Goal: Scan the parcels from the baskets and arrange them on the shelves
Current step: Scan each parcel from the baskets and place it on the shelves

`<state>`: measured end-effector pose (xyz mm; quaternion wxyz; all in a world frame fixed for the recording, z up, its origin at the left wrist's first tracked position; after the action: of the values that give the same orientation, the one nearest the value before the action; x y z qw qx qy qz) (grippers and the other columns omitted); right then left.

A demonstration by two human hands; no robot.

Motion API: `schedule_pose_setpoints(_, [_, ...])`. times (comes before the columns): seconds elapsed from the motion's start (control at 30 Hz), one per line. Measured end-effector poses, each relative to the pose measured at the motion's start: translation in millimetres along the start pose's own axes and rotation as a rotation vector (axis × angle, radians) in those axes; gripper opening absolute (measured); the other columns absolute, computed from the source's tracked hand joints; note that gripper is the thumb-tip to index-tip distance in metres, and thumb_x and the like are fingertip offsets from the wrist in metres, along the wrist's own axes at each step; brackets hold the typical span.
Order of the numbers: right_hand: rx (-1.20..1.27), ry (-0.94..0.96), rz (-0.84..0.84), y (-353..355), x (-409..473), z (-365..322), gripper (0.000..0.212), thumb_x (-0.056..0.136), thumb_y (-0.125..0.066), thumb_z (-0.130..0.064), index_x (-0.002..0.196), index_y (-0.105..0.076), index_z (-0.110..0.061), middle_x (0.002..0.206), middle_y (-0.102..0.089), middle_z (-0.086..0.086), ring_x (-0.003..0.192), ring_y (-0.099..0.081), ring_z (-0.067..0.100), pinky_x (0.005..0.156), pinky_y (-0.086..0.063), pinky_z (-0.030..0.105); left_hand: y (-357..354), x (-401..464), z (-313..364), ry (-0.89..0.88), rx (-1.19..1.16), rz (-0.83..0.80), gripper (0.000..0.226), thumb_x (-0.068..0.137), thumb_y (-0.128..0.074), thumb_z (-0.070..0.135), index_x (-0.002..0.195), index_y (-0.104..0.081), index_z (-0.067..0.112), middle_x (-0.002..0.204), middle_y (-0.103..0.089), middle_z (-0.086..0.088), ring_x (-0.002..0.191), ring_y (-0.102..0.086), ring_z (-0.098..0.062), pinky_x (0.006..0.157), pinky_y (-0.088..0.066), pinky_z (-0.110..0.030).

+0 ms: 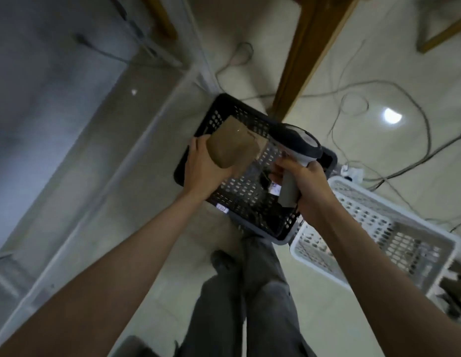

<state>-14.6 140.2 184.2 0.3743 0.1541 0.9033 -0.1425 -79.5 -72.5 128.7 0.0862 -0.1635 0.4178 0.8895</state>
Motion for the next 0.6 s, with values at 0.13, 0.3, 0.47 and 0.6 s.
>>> schedule_pose_setpoints(0.13, [-0.062,0.078,-0.077,-30,-67,-63,0.009,0.092,-0.066,-0.004,0.097,-0.066,-0.01,0.078,-0.062,0.012,0.074,-0.058,0.028,0.069,-0.054,0.041,87,-46,23,0.065,-0.086,0.089,0.091,0.059,-0.09,0.05,0.134,-0.049,0.018,0.12,-0.038,0.011,0.109,-0.056,-0.016,0.085,-0.049,-0.033])
schedule_pose_setpoints(0.3, [-0.05,0.189,-0.234,-68,-158,-99,0.011,0.093,-0.059,0.002,0.102,-0.058,-0.004,0.08,-0.051,0.016,0.069,-0.05,0.022,0.065,-0.045,0.036,178,-122,44,0.109,-0.215,0.254,0.103,0.043,-0.075,0.063,0.133,-0.052,0.019,0.119,-0.045,0.009,0.106,-0.053,-0.009,0.09,-0.047,-0.027])
schedule_pose_setpoints(0.47, [-0.097,0.214,-0.367,-101,-251,-105,0.012,0.093,-0.063,0.003,0.105,-0.063,-0.001,0.086,-0.059,0.016,0.071,-0.057,0.019,0.068,-0.052,0.032,252,-219,46,0.052,-0.22,0.312,0.102,0.049,-0.082,0.052,0.138,-0.045,0.019,0.124,-0.04,0.008,0.117,-0.052,-0.015,0.093,-0.046,-0.031])
schedule_pose_setpoints(0.6, [-0.121,0.232,-0.457,-130,-318,-122,0.014,0.093,-0.064,0.002,0.106,-0.063,-0.001,0.084,-0.063,0.015,0.067,-0.063,0.017,0.07,-0.058,0.034,310,-288,54,-0.026,-0.133,0.394,0.101,0.055,-0.093,0.037,0.138,-0.041,0.015,0.135,-0.039,-0.002,0.121,-0.05,-0.022,0.1,-0.048,-0.046])
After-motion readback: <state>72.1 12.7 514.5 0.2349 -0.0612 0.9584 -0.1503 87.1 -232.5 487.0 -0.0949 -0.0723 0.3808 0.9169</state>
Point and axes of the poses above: each hand's wrist, its own x-axis towards the middle knuckle, its own y-axis out of the back of the hand, z = x × y, the point moved 3 cm from there along x, towards the middle knuckle
